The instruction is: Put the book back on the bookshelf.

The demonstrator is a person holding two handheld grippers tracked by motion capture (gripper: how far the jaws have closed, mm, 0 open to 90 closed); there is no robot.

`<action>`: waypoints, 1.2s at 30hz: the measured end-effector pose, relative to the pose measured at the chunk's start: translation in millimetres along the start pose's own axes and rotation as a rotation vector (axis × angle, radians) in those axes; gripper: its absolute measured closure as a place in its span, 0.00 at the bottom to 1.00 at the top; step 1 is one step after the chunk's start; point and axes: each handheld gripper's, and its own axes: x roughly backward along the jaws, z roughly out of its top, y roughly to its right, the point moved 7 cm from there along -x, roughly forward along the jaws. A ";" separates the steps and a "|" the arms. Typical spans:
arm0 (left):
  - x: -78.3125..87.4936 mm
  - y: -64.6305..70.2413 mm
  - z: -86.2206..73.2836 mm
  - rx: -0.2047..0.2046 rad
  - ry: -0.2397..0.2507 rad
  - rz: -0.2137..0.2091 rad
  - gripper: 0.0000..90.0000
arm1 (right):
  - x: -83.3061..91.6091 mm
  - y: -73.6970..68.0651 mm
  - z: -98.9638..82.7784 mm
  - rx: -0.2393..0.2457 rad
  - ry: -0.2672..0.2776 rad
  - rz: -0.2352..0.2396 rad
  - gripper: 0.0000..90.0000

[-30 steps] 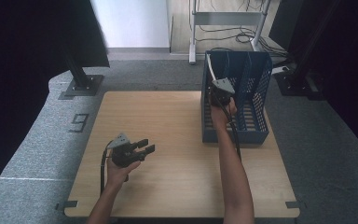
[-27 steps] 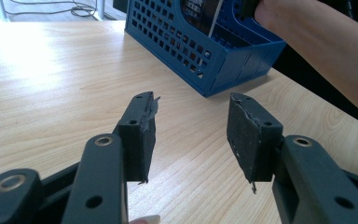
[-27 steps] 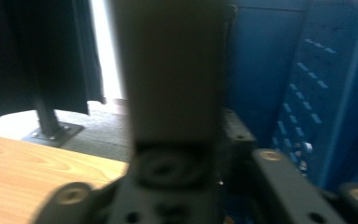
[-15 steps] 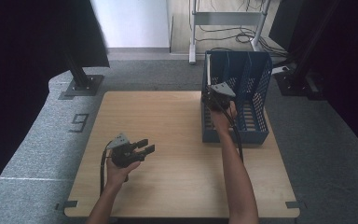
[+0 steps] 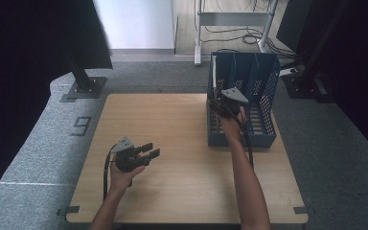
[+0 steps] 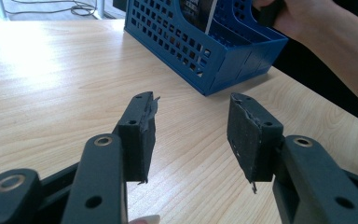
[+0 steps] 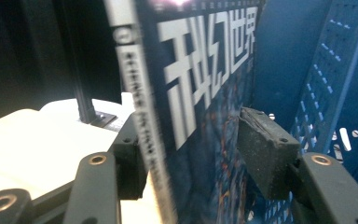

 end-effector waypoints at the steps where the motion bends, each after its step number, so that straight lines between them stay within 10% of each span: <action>1: 0.0 0.3 0.0 -0.002 0.000 0.000 0.57 | 2.7 -1.0 0.4 0.003 0.010 0.001 0.50; 36: -6.6 2.8 -6.3 -0.012 -0.031 0.001 0.57 | 69.0 -17.3 -8.7 0.047 0.032 0.141 0.53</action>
